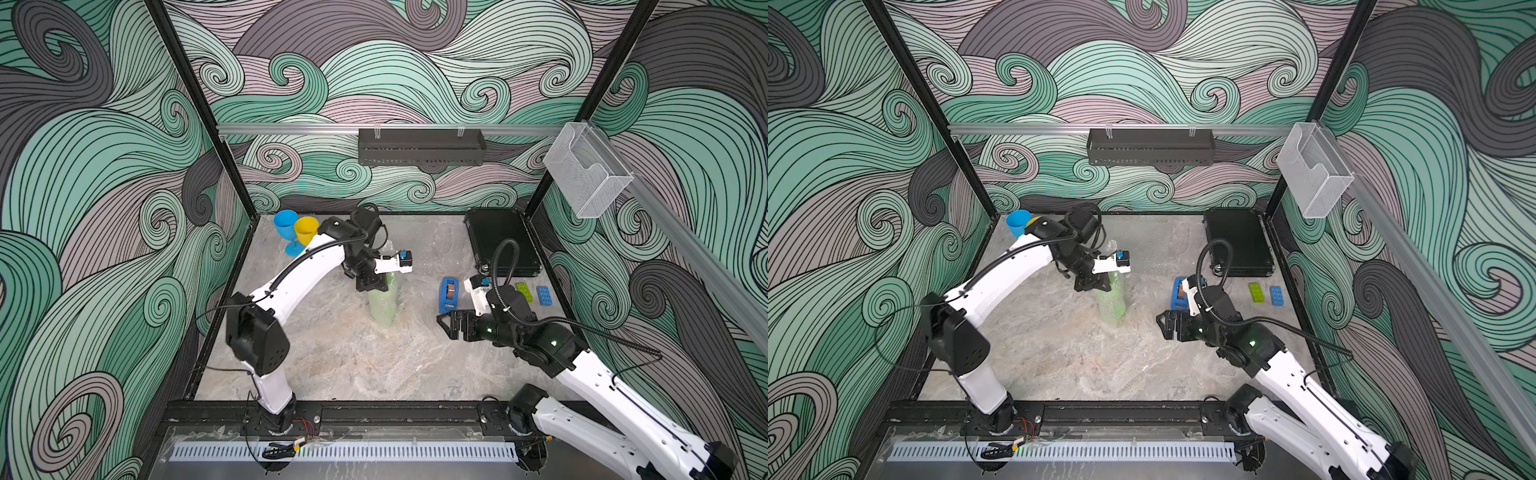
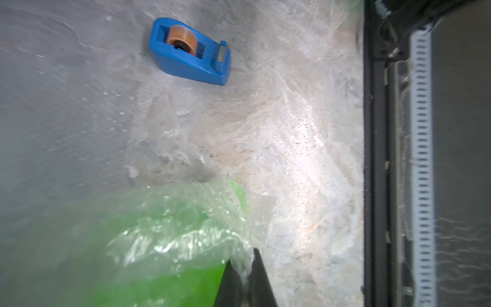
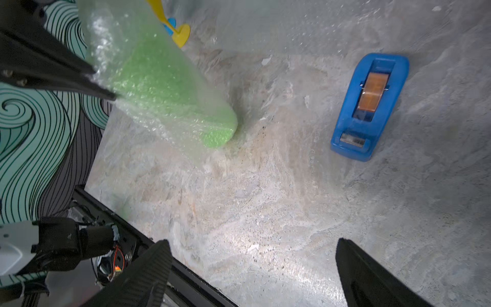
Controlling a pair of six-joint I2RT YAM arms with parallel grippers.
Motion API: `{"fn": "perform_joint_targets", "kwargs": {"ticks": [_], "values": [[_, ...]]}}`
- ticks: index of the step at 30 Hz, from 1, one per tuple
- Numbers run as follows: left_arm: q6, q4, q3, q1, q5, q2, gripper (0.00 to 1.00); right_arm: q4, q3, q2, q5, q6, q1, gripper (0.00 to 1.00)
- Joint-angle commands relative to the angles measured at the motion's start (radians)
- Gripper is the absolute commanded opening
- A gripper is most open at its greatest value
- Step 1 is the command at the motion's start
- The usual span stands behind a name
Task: Wrap wine glasses in bubble wrap
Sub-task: Adjust the bubble wrap at the center of the board, then wrap the wine glass in bubble wrap.
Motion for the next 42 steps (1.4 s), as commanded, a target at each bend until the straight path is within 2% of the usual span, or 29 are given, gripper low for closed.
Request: {"fn": "perform_joint_targets", "kwargs": {"ticks": [1,6,10,12,17,23,26,35,42], "values": [[0.1,0.23,-0.175,-0.001,-0.093,-0.102,0.0,-0.017,0.045,0.025,0.052,-0.016,-0.011,1.0],[0.109,0.334,-0.32,-0.001,-0.12,-0.193,0.0,-0.009,0.071,0.074,0.05,0.003,-0.011,1.0],[0.081,0.424,-0.404,-0.003,-0.097,-0.23,0.0,0.051,0.065,0.109,0.002,0.05,-0.011,1.0],[0.07,0.438,-0.425,-0.004,-0.082,-0.267,0.0,0.097,0.073,0.15,-0.043,0.064,-0.011,0.95],[0.11,0.41,-0.45,-0.004,-0.059,-0.266,0.0,0.185,0.187,0.359,-0.198,-0.004,-0.011,0.91],[0.162,0.276,-0.408,-0.003,0.018,-0.243,0.0,0.188,0.423,0.661,-0.372,-0.07,-0.026,0.93],[0.175,0.219,-0.38,-0.003,0.027,-0.197,0.0,0.172,0.511,0.764,-0.417,-0.075,-0.04,0.92],[0.204,0.216,-0.393,-0.003,0.043,-0.185,0.0,0.141,0.576,0.858,-0.489,-0.129,-0.035,0.88],[0.218,0.216,-0.407,-0.003,0.057,-0.19,0.0,0.098,0.554,0.881,-0.452,-0.158,-0.018,0.8]]}}
